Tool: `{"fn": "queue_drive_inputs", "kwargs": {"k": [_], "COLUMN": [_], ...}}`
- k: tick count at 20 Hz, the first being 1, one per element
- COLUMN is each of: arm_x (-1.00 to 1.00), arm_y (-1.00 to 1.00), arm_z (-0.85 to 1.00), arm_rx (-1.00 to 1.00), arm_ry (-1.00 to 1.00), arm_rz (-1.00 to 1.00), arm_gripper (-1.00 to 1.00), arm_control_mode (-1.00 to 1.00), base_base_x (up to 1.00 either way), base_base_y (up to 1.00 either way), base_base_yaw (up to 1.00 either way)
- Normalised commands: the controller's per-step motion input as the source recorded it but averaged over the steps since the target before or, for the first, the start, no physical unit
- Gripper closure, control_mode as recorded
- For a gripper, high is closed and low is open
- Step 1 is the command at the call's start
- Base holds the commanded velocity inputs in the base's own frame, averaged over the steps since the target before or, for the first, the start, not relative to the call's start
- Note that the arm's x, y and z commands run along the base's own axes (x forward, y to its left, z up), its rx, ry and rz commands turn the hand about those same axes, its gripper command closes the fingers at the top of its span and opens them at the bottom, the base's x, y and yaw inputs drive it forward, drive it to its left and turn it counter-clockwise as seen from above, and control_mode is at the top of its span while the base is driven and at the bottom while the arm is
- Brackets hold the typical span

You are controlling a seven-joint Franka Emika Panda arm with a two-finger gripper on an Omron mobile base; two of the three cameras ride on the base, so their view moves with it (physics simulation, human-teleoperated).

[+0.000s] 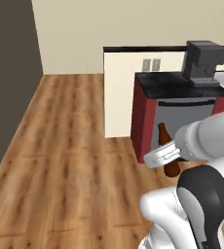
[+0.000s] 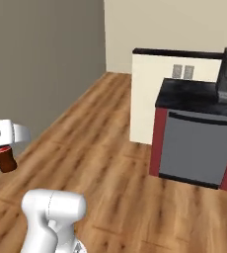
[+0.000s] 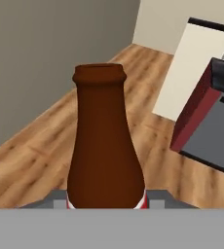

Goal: Open the fridge, grab two sodas, and place both sodas inside the bowl with ice on the dining counter.

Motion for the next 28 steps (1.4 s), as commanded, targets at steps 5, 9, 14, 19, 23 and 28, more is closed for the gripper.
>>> {"fn": "queue_drive_inputs", "kwargs": {"k": [5,9,14,19,23,28], "arm_x": [0.0,0.0,0.0,0.0,0.0,0.0], "arm_y": [0.0,0.0,0.0,0.0,0.0,0.0], "arm_z": [0.0,0.0,0.0,0.0,0.0,0.0], "arm_rx": [0.0,0.0,0.0,0.0,0.0,0.0], "arm_ry": [0.0,0.0,0.0,0.0,0.0,0.0], "arm_rz": [0.0,0.0,0.0,0.0,0.0,0.0], "arm_gripper": [1.0,1.0,1.0,1.0,1.0,1.0], "arm_control_mode": [1.0,1.0,1.0,1.0,1.0,1.0], "base_base_x": [0.98,0.96,0.97,0.96,0.95,0.93], "base_base_y": [0.91,0.91,0.88,0.84,0.8,0.75], "base_base_yaw": [-0.33,-0.32,-0.32,-0.33,-0.33,-0.33]}}
